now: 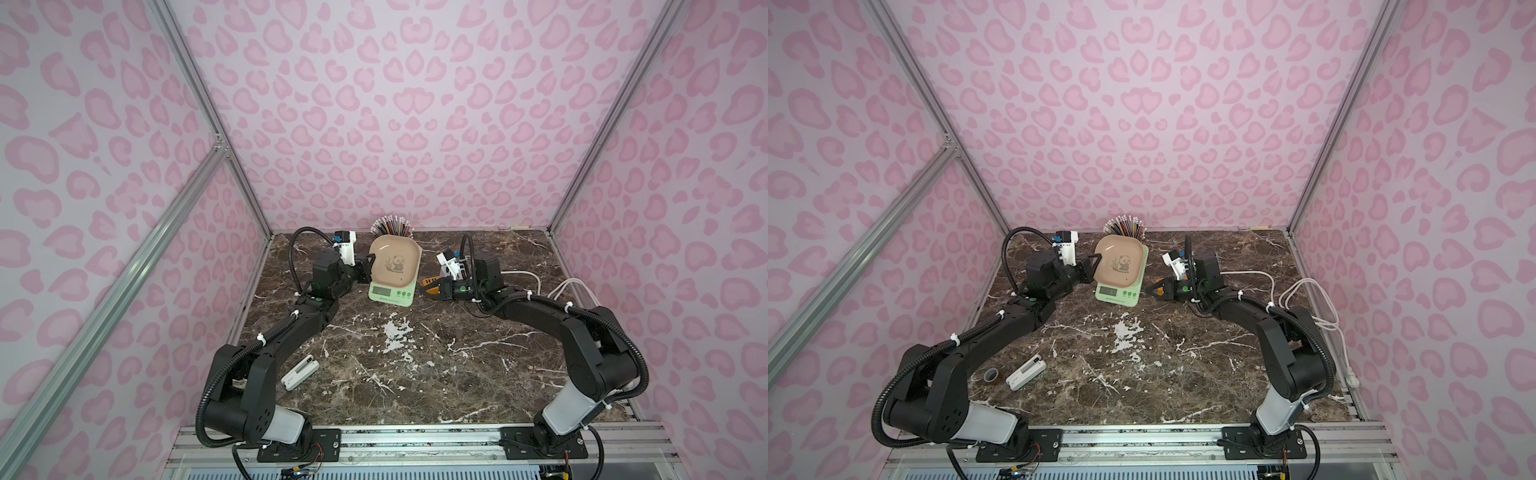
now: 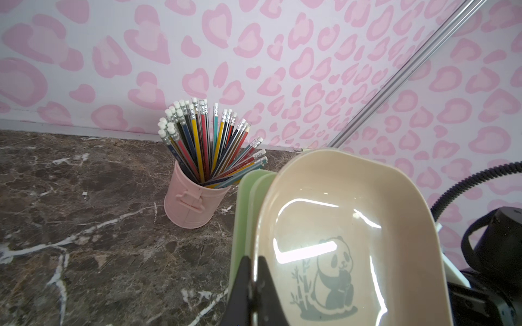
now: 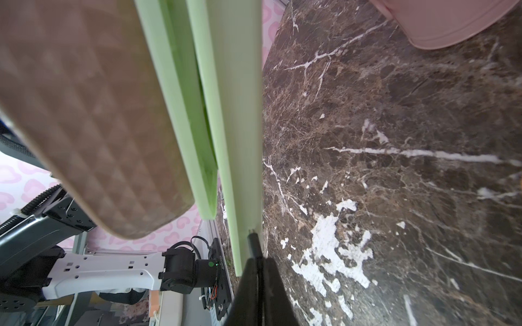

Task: Charge the electronic scale
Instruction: Insert the charging cable into the electronic scale.

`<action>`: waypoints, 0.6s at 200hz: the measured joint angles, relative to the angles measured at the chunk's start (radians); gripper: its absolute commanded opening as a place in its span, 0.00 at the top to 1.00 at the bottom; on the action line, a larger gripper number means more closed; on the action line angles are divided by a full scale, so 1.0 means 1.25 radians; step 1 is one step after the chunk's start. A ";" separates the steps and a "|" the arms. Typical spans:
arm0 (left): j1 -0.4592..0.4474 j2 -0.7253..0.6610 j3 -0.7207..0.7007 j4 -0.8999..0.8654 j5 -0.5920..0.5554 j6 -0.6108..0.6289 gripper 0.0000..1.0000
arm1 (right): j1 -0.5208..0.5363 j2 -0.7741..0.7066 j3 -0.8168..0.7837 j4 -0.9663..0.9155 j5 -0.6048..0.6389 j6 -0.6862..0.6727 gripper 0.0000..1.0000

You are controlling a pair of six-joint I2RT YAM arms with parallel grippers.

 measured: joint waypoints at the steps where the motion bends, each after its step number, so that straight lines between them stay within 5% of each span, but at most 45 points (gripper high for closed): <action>1: 0.000 0.000 0.000 0.000 0.000 0.000 0.95 | 0.000 -0.001 -0.001 0.002 0.000 0.002 1.00; 120: 0.000 0.000 -0.005 0.017 0.007 -0.004 0.96 | -0.010 -0.014 -0.017 0.030 0.000 0.056 1.00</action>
